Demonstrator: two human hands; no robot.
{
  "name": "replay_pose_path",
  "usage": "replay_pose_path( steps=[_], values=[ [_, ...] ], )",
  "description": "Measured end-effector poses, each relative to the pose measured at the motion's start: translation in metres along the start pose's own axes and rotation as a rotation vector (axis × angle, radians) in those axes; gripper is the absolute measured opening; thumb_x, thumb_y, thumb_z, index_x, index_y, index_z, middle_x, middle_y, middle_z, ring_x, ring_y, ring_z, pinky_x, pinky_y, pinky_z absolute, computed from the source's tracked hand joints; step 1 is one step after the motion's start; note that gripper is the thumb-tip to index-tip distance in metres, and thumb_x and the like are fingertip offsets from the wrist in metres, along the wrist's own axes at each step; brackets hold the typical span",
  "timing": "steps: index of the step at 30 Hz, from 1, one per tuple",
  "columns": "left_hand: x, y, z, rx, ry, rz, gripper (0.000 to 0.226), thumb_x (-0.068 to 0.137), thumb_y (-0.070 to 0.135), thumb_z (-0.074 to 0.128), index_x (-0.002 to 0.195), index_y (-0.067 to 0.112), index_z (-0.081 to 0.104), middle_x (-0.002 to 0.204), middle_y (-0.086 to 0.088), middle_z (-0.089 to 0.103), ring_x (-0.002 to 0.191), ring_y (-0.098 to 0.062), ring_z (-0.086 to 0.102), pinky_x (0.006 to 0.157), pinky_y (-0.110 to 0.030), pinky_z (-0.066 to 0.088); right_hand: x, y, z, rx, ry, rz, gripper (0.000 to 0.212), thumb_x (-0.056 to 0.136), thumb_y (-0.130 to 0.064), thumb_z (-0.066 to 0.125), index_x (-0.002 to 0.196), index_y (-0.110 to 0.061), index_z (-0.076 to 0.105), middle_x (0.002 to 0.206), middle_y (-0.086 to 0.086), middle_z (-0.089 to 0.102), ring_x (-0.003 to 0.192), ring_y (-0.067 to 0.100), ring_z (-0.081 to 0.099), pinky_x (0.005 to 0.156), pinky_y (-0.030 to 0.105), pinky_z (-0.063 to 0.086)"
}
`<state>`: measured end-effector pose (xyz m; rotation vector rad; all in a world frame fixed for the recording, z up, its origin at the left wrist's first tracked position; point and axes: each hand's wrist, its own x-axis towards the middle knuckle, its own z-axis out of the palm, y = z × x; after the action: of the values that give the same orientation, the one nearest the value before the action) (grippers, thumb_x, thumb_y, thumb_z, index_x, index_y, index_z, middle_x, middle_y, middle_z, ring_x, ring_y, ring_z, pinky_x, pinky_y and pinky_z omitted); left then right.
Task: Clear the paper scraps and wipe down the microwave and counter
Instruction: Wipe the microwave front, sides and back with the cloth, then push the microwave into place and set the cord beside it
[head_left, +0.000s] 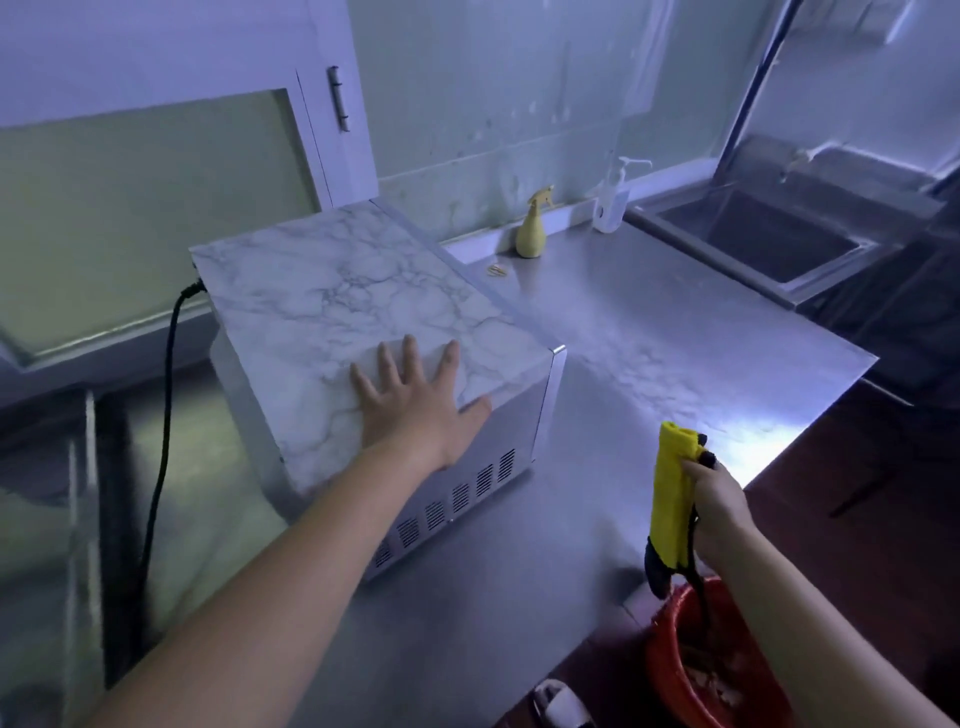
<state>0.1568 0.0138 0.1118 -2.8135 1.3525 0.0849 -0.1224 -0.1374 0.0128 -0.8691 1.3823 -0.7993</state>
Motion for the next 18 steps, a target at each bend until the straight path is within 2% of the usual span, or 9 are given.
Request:
replay_pose_path(
  steps=[4,6,8,10,11,13,15,17,18],
  values=[
    [0.016,0.037,0.001,-0.02,0.066,-0.078,0.086,0.081,0.084,0.004,0.155,0.04,-0.003,0.166,-0.01,-0.004,0.151,-0.037,-0.005,0.115,-0.063,-0.007,0.077,-0.031,0.003,-0.164,-0.086,-0.06,0.027,0.098,-0.015,0.053,0.122,-0.025,0.061,0.123,0.013,0.065,0.1,0.03,0.061,0.091,0.044,0.048],
    [0.022,0.059,0.0,-0.022,0.091,-0.116,0.086,0.081,0.083,0.003,0.155,0.04,0.0,0.166,-0.009,-0.002,0.151,-0.036,-0.004,0.116,-0.063,-0.006,0.108,-0.053,0.004,-0.242,-0.086,-0.172,0.019,0.096,-0.025,0.056,0.113,-0.028,0.064,0.111,0.007,0.069,0.096,0.028,0.064,0.084,0.039,0.049],
    [0.03,0.078,-0.001,-0.031,0.105,-0.153,0.087,0.08,0.083,0.002,0.155,0.041,0.002,0.166,-0.008,0.0,0.151,-0.036,-0.001,0.116,-0.062,-0.005,0.128,-0.071,0.004,-0.361,-0.124,-0.321,0.028,0.092,-0.05,0.058,0.114,-0.035,0.066,0.09,-0.011,0.071,0.081,0.007,0.066,0.07,0.031,0.048],
    [0.033,0.088,-0.001,-0.028,0.124,-0.19,0.087,0.079,0.084,0.0,0.155,0.042,0.003,0.166,-0.008,0.003,0.15,-0.037,0.002,0.116,-0.062,-0.003,0.147,-0.071,0.002,-0.544,-0.22,-0.5,0.028,0.096,-0.044,0.057,0.123,-0.041,0.063,0.101,-0.017,0.074,0.078,-0.017,0.058,0.067,0.021,0.045],
    [0.034,0.09,-0.001,-0.029,0.139,-0.203,0.087,0.078,0.084,-0.001,0.155,0.043,0.004,0.166,-0.008,0.005,0.15,-0.037,0.004,0.117,-0.061,-0.002,0.155,-0.065,0.001,-0.66,-0.26,-0.56,0.031,0.098,-0.029,0.056,0.127,-0.039,0.062,0.11,-0.011,0.073,0.083,-0.014,0.059,0.07,0.02,0.044],
    [0.033,0.09,0.0,-0.032,0.162,-0.215,0.088,0.077,0.085,-0.003,0.154,0.045,0.007,0.165,-0.007,0.008,0.15,-0.035,0.007,0.118,-0.06,0.001,0.165,-0.046,0.0,-0.922,-0.413,-0.618,0.042,0.095,-0.012,0.056,0.134,-0.029,0.059,0.127,0.0,0.067,0.11,0.01,0.062,0.089,0.027,0.044],
    [0.032,0.09,0.002,-0.028,0.173,-0.221,0.086,0.077,0.086,-0.002,0.153,0.047,0.01,0.165,-0.005,0.012,0.15,-0.033,0.01,0.118,-0.058,0.004,0.159,-0.024,0.001,-1.196,-0.664,-0.547,0.046,0.093,-0.018,0.063,0.137,-0.026,0.057,0.132,0.002,0.063,0.124,0.023,0.057,0.103,0.036,0.043],
    [0.031,0.092,0.001,-0.046,0.189,-0.224,0.081,0.08,0.085,0.006,0.151,0.047,0.015,0.164,-0.002,0.016,0.15,-0.031,0.013,0.119,-0.056,0.005,0.145,-0.015,0.007,-1.31,-0.821,-0.475,0.037,0.092,-0.028,0.066,0.129,-0.026,0.064,0.125,0.0,0.066,0.119,0.022,0.061,0.101,0.039,0.047],
    [0.03,0.091,0.0,-0.064,0.205,-0.216,0.078,0.082,0.084,0.012,0.15,0.047,0.02,0.164,0.0,0.018,0.149,-0.029,0.015,0.119,-0.055,0.006,0.136,-0.017,0.013,-1.251,-0.85,-0.469,0.03,0.092,-0.027,0.066,0.122,-0.024,0.068,0.119,0.0,0.069,0.111,0.02,0.065,0.096,0.039,0.05]
  ],
)
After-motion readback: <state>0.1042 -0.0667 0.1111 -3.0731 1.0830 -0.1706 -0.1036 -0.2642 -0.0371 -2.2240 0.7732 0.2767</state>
